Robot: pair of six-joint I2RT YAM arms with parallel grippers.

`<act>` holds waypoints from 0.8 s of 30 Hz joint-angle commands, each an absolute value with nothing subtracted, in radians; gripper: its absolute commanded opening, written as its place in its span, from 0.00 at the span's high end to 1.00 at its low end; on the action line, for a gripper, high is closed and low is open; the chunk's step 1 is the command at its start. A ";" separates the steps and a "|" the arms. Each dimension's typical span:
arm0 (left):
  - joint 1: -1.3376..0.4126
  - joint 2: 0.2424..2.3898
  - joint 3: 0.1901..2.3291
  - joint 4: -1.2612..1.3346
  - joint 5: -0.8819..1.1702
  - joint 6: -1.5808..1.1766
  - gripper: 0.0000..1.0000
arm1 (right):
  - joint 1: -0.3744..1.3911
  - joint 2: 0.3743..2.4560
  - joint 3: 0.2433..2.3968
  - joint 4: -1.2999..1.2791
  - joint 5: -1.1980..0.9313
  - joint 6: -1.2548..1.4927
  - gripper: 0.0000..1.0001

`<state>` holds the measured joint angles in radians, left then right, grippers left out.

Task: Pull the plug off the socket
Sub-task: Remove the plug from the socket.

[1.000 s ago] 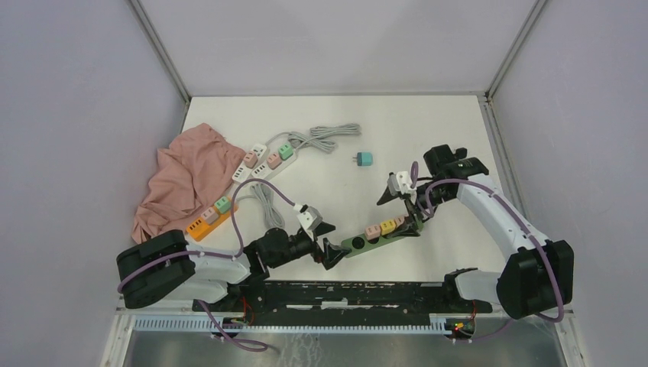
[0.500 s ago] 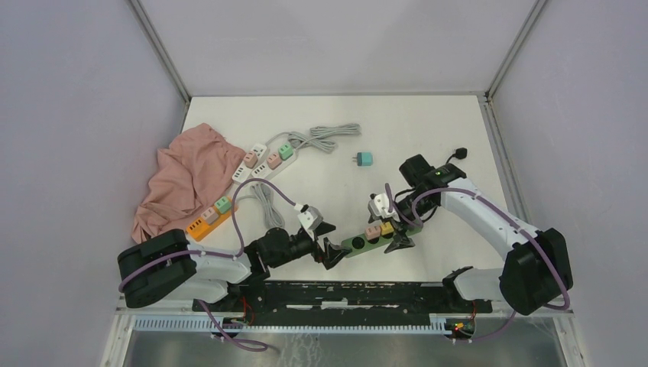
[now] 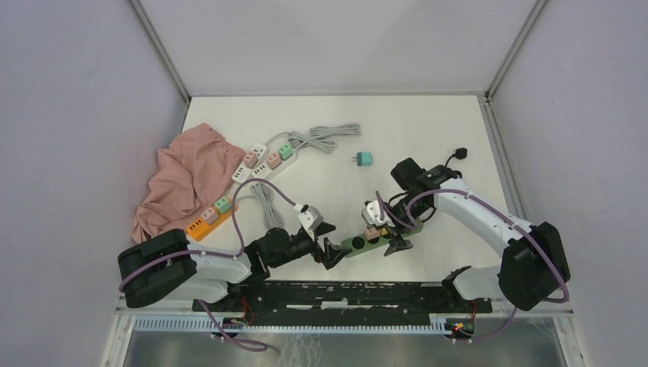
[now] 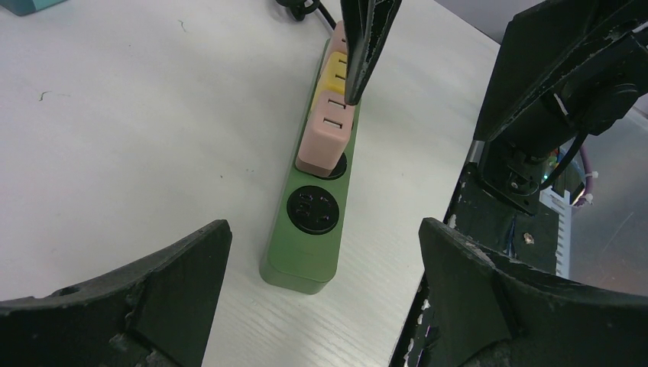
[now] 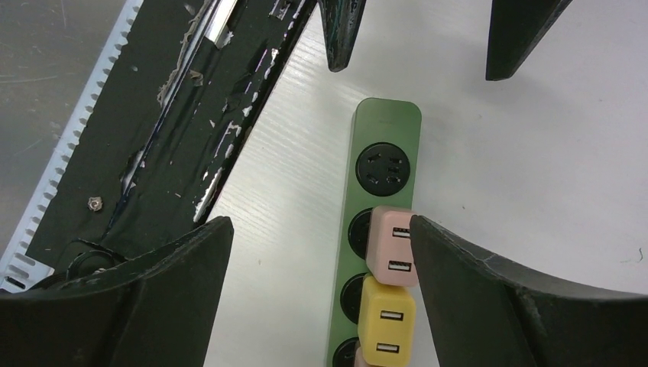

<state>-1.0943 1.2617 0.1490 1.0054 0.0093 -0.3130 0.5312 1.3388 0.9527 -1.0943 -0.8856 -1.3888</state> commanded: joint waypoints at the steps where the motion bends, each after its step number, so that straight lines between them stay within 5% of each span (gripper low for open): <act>1: -1.091 1.269 0.172 1.074 -0.002 -0.311 0.00 | 0.548 1.347 0.957 -1.088 -0.875 -1.393 0.08; 24: -1.090 1.269 0.149 1.087 -0.026 -0.308 0.00 | 0.626 1.397 0.972 -1.055 -0.781 -1.323 0.16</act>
<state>-1.0943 1.2636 0.1486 1.0161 0.0002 -0.3130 0.6193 1.3907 0.9527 -1.0805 -0.7971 -1.3537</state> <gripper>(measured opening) 0.993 0.845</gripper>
